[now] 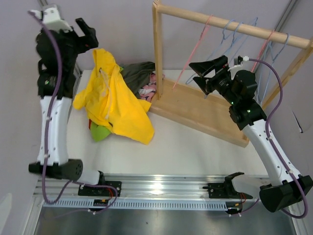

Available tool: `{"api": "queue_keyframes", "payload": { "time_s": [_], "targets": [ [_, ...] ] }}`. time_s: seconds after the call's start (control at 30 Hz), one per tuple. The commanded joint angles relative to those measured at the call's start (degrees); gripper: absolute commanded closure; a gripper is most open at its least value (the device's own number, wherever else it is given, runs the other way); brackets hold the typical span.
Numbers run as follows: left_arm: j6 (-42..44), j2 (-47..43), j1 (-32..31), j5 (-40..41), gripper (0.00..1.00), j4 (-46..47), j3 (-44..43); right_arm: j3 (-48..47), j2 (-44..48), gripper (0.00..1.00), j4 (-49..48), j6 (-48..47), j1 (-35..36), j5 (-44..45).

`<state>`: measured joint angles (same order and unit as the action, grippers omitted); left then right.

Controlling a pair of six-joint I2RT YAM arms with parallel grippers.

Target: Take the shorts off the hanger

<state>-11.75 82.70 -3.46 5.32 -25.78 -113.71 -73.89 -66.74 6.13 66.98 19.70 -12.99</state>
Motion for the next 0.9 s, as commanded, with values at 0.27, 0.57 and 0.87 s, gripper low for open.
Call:
{"api": "queue_keyframes", "payload": {
  "time_s": [0.27,0.57,0.87],
  "targets": [
    [-0.3,-17.7,-8.4,0.4,0.01,-4.3,13.6,-3.5,7.8,0.01,11.2,-11.2,3.8,9.5],
    [-5.1,-37.6,-15.7,0.8,0.01,-6.3,46.4,15.6,30.0,0.00,17.2,-29.6,12.6,24.2],
    [-5.6,-53.6,-16.8,2.1,0.01,-12.6,65.4,29.1,48.4,0.01,26.2,-33.2,12.7,29.9]
  ]
}}
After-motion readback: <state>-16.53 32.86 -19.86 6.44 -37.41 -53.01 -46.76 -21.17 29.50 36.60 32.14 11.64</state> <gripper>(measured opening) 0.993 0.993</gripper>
